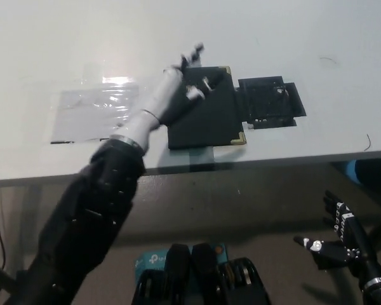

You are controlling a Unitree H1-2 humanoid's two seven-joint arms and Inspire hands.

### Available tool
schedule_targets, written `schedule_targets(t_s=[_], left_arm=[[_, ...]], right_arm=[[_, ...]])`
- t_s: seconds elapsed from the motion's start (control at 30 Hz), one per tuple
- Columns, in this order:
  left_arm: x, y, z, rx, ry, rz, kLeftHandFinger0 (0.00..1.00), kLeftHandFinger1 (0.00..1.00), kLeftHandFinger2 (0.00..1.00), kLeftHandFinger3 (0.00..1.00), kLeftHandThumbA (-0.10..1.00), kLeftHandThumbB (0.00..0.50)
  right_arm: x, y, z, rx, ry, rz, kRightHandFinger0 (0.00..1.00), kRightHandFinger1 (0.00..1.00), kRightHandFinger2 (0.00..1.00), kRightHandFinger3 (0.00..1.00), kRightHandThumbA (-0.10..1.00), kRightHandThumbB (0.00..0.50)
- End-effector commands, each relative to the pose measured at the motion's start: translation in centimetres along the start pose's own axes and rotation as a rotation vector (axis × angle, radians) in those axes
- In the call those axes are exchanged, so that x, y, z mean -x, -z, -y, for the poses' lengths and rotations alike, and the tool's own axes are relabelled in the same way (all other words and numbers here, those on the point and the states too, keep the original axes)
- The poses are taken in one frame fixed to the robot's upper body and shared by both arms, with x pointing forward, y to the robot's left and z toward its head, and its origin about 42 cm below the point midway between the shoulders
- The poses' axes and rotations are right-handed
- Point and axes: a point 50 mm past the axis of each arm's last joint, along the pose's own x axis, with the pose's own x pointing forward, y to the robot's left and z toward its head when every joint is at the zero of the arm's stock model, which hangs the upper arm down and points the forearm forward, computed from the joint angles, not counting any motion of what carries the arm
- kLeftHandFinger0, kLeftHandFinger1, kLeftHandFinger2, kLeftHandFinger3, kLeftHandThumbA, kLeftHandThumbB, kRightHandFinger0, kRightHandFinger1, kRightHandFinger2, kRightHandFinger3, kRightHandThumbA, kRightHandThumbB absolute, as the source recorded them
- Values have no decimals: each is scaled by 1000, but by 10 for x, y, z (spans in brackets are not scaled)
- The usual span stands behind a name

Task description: The robot uses its left hand to push the cover of the diary kept in the middle of the desk towards the right to close it

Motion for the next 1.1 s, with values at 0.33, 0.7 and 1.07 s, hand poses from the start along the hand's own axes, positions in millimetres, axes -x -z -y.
schedule_targets(t_s=[0.33,0.7,1.07], left_arm=[[147,-31,-73,488,-327,196,1000,1000,1000,1000,1000,236],[244,51,-70,434,-395,-126,1000,1000,1000,1000,1000,175],[306,110,-50,424,-367,-320,1000,1000,1000,1000,1000,219]], right_arm=[[-4,-18,27,-22,50,64,971,1000,1000,1000,1000,500],[-8,-16,28,-45,72,58,963,1000,1000,1000,1000,500],[-10,-19,28,-29,78,63,971,1000,1000,1000,1000,500]])
